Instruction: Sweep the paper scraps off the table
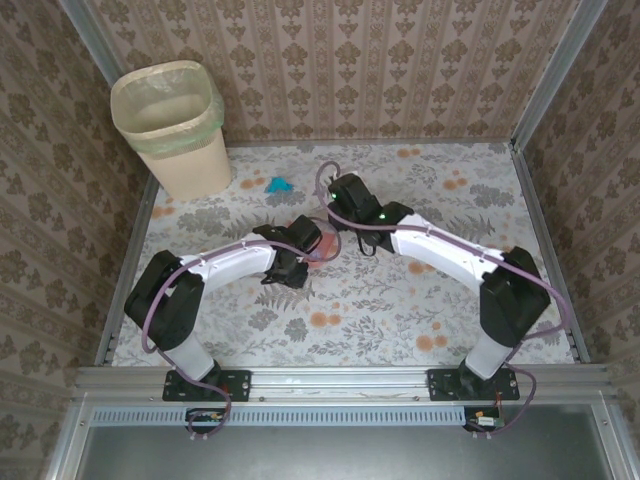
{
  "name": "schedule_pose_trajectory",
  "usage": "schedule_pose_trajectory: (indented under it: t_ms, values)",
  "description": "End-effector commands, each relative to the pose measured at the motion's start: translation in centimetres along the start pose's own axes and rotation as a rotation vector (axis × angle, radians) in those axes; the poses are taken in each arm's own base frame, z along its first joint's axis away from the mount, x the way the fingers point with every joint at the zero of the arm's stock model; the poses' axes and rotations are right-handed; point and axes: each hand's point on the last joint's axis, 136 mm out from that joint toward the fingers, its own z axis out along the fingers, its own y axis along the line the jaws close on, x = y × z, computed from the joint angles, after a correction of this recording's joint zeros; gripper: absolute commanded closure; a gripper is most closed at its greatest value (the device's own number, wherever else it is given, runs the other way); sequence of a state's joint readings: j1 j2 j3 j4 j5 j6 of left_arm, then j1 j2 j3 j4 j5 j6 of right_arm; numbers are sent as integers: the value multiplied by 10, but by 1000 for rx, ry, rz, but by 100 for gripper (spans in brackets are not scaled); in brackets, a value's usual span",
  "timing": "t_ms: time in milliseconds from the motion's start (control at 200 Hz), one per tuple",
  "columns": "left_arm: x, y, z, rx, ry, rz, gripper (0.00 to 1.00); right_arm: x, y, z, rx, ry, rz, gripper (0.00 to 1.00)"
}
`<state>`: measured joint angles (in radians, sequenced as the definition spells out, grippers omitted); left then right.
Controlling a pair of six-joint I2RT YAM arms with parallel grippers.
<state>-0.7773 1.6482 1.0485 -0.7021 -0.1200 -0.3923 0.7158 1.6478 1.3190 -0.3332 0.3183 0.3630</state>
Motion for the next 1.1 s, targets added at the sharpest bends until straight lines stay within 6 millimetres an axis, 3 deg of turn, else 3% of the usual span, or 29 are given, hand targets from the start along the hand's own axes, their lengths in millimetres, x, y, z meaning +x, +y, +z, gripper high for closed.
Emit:
schedule_pose_trajectory:
  t_ms: [0,180,335,555,820,1095]
  values:
    - [1,1,2,6,3,-19,100,13,1,-29,-54,33,62,100]
    - [1,2,3,7,5,-22,100,16,2,-63,-141,34,160,100]
    - [1,-2,2,25,1,-20,100,3,-33,-91,-71,-61,303,100]
    - [0,-4,0,31,-12,-12,100,6,-88,-102,-3,-124,502,100]
    - [-4,-11,-7,17,-50,35,100,34,-142,-132,107,-239,495,100]
    - [-10,-17,-19,55,-82,20,100,72,-154,-146,68,-380,434,100]
